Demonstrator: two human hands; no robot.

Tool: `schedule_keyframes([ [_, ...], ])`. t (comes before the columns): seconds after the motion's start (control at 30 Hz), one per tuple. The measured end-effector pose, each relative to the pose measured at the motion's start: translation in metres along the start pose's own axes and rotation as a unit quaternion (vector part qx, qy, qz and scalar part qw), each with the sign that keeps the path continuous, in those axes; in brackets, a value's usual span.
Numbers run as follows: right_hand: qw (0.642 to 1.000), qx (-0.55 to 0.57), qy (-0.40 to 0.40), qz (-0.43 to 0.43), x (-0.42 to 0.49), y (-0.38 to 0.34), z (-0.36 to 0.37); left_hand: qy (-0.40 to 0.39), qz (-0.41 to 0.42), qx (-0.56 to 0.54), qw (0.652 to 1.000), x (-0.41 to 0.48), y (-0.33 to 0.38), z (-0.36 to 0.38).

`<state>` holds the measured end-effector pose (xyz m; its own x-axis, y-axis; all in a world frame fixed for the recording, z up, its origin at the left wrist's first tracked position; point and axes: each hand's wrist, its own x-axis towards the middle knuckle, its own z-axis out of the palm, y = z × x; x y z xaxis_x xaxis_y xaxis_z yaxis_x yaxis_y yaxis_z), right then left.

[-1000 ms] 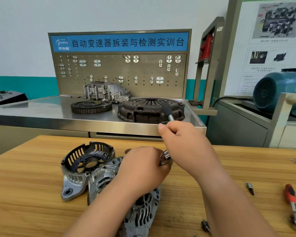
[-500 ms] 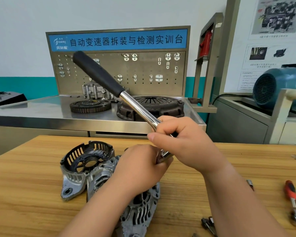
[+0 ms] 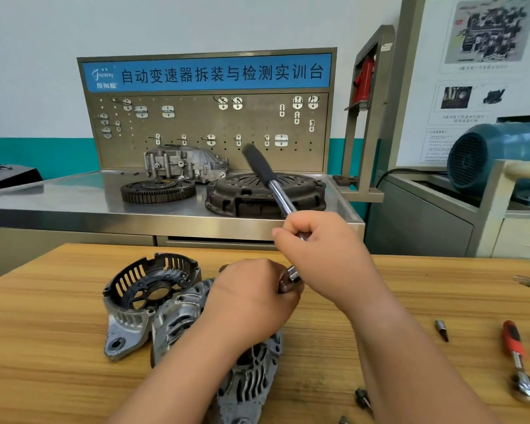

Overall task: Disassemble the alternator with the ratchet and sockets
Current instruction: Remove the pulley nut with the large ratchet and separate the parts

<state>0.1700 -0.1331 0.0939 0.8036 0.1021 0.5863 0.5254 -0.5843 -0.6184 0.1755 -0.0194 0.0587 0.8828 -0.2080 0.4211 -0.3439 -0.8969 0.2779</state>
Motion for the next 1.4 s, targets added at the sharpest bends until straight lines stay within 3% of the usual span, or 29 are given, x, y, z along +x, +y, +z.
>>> schedule_keyframes([
  [0.17, 0.98, 0.116, -0.11, -0.118, 0.002, 0.0, -0.012, 0.03, 0.043, -0.011, 0.999, 0.001, -0.005, 0.001],
  [0.27, 0.959, 0.174, -0.18, -0.135, 0.002, 0.002, -0.019, 0.026, 0.053, -0.019, 0.998, 0.0, -0.008, 0.001],
  [0.47, 0.976, 0.156, -0.109, -0.109, 0.003, 0.0, -0.01, 0.026, 0.042, -0.03, 0.998, -0.001, -0.006, 0.002],
  [0.67, 1.0, -0.008, 0.01, 0.009, -0.002, -0.007, 0.005, 0.028, 0.012, -0.021, 0.999, -0.003, -0.004, 0.0],
  [0.8, 0.996, -0.072, 0.012, 0.057, 0.002, -0.001, 0.004, 0.021, 0.023, 0.004, 1.0, -0.002, -0.001, 0.003],
  [1.0, 0.996, 0.056, -0.04, -0.058, 0.002, 0.002, -0.002, 0.028, 0.017, -0.027, 0.999, 0.001, -0.008, 0.003],
  [1.1, 0.964, 0.183, -0.131, -0.139, 0.005, 0.007, -0.011, 0.029, 0.047, -0.047, 0.997, 0.001, -0.008, 0.003],
  [1.2, 0.937, 0.264, -0.176, -0.144, 0.005, 0.012, -0.016, 0.027, 0.059, -0.04, 0.997, -0.001, -0.007, 0.001],
  [1.4, 0.966, 0.208, -0.1, -0.116, 0.004, 0.006, -0.009, 0.024, 0.007, -0.028, 0.999, 0.0, -0.005, 0.002],
])
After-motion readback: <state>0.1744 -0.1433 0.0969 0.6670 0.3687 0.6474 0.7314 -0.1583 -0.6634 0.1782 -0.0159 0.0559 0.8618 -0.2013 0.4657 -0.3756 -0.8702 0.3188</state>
